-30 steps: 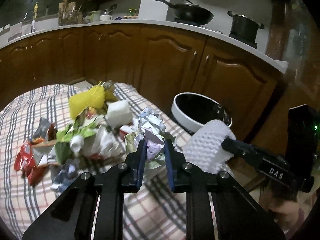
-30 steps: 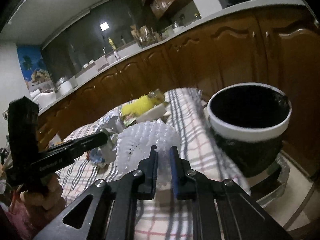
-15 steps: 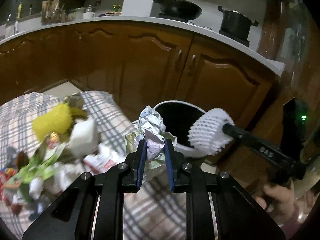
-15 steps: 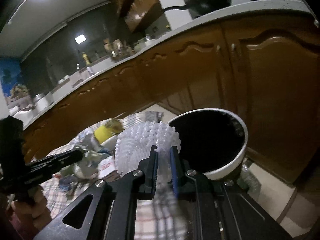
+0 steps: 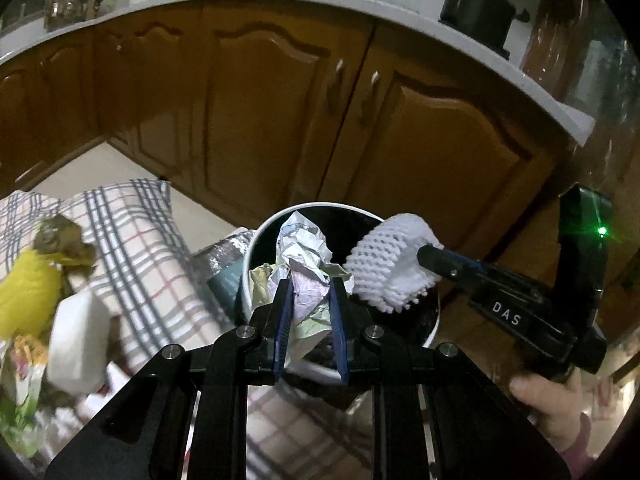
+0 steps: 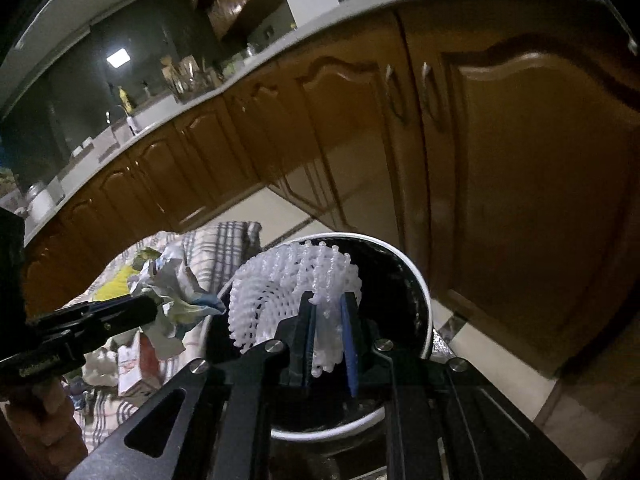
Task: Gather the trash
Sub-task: 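Carry both items to the bin and open both grippers to drop them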
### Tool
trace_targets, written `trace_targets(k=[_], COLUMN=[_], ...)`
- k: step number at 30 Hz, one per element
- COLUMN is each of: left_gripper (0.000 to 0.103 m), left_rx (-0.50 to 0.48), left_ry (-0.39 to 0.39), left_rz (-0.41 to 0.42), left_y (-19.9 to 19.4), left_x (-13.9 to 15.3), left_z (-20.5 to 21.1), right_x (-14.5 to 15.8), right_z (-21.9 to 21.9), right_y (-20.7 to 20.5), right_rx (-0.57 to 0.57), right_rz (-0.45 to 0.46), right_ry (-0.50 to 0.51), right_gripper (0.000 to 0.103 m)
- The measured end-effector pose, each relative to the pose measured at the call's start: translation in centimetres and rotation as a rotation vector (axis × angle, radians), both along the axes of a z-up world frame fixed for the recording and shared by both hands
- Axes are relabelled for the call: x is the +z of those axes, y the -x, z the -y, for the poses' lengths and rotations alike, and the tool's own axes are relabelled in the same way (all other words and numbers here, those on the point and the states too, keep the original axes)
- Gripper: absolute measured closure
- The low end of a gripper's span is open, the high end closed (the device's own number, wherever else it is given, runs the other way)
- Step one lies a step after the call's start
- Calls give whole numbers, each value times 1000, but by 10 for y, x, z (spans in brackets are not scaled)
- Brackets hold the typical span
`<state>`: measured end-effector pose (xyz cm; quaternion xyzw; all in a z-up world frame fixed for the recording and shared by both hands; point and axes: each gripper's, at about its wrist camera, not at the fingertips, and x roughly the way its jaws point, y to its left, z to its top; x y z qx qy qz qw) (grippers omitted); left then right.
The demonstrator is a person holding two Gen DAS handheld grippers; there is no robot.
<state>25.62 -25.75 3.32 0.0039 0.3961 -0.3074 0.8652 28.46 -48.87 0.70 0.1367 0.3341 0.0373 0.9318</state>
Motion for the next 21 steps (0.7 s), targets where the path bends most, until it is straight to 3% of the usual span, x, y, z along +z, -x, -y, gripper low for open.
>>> trace_targets(k=[10,12,14,17,21], left_gripper=[83,79,71,55,50], left_rx=[-17,-9,-5,7,23], left_ry=[-38,-40,-36,-29,-9], left_rz=[-78,-85,-94,-87,-72], left_y=[-21,-23,-23,-20,-13], left_x=[-25,-28,-29,-28,-26], left_z=[28,28,27,24,12], right_x=[-13,-15,-16,-16,-14], right_z=[11,14,18,20,22], right_y=[-18,-21,-22,-23,-16], right_rx=[11,4,5,6,10], right_rz=[-68,-82,-87,-81,-63], right_ry=[5,2,-14,-22,-41], right_gripper=[84,73,51,47,39])
